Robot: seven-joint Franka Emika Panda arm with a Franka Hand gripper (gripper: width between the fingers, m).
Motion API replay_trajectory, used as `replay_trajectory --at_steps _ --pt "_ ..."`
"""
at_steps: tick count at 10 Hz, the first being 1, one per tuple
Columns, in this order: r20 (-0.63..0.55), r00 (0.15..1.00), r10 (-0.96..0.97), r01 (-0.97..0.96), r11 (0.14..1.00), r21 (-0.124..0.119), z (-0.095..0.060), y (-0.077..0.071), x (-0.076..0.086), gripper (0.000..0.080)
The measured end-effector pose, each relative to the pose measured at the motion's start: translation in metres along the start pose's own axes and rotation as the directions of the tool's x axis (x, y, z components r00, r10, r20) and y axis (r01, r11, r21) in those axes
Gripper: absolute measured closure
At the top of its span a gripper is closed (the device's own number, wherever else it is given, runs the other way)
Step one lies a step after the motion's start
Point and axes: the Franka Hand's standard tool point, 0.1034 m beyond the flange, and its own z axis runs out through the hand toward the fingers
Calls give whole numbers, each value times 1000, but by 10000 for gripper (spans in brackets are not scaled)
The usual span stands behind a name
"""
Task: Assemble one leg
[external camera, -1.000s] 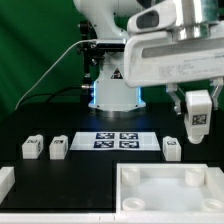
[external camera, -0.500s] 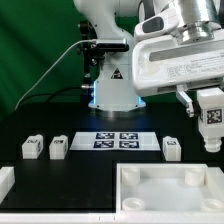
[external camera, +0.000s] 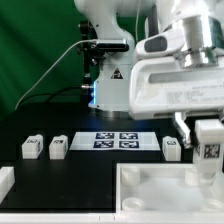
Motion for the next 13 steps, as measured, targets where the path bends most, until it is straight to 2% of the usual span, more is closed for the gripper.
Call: replay_trajectory --at_steps 2,6,13 --pt "3 1000 -3 3 1000 0 4 -2 -5 509" --pt "5 1000 -8 8 1000 8 12 -9 -4 509" --pt "-9 1000 -23 23 1000 4 28 -12 -26 509"
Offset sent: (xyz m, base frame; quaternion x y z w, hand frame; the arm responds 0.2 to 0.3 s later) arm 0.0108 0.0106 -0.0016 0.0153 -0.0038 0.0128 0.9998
